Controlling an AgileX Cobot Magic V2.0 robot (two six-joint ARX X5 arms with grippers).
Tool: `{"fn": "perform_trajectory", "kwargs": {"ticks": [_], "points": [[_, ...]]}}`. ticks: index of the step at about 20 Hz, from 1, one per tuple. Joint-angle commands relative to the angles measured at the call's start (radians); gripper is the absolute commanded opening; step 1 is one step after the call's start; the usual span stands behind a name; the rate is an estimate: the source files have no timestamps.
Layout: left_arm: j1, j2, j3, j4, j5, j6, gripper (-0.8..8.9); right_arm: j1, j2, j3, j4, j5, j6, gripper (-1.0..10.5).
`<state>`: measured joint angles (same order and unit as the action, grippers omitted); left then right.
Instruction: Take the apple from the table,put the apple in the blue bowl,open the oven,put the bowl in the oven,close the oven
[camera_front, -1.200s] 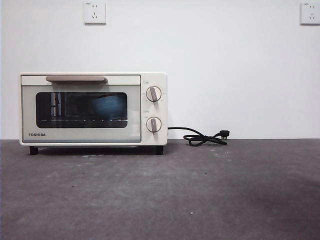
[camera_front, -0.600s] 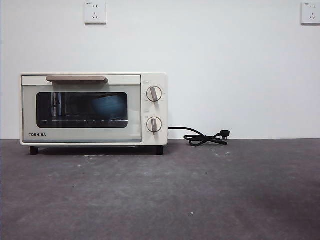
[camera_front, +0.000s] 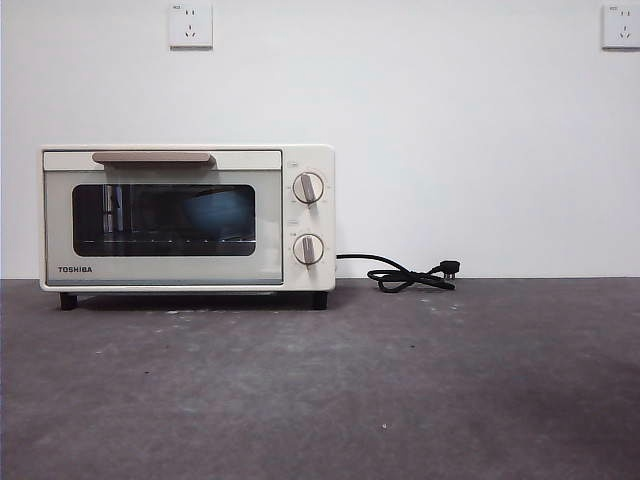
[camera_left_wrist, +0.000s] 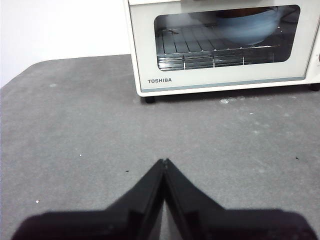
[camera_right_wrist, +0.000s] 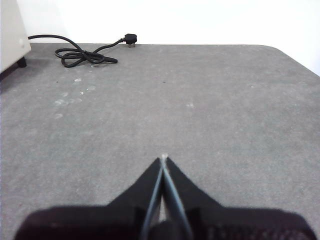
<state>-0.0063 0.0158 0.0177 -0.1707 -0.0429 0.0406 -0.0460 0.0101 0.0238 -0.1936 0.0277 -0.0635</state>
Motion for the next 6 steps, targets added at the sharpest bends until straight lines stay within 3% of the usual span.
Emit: {"fn": "perform_trajectory", "kwargs": {"ticks": [1, 3, 6], "points": [[-0.001, 0.0, -0.01, 0.009, -0.002, -0.004, -0.04, 0.001, -0.003, -0.01, 0.002, -0.002, 0.055, 0.0], [-0.001, 0.0, -0.01, 0.008, -0.002, -0.004, -0.04, 0.001, -0.003, -0.01, 0.006, -0.002, 0.148, 0.0], [-0.001, 0.0, -0.01, 0.009, -0.002, -0.004, -0.04, 0.0, -0.001, -0.01, 0.006, 0.002, 0.169, 0.0]]}}
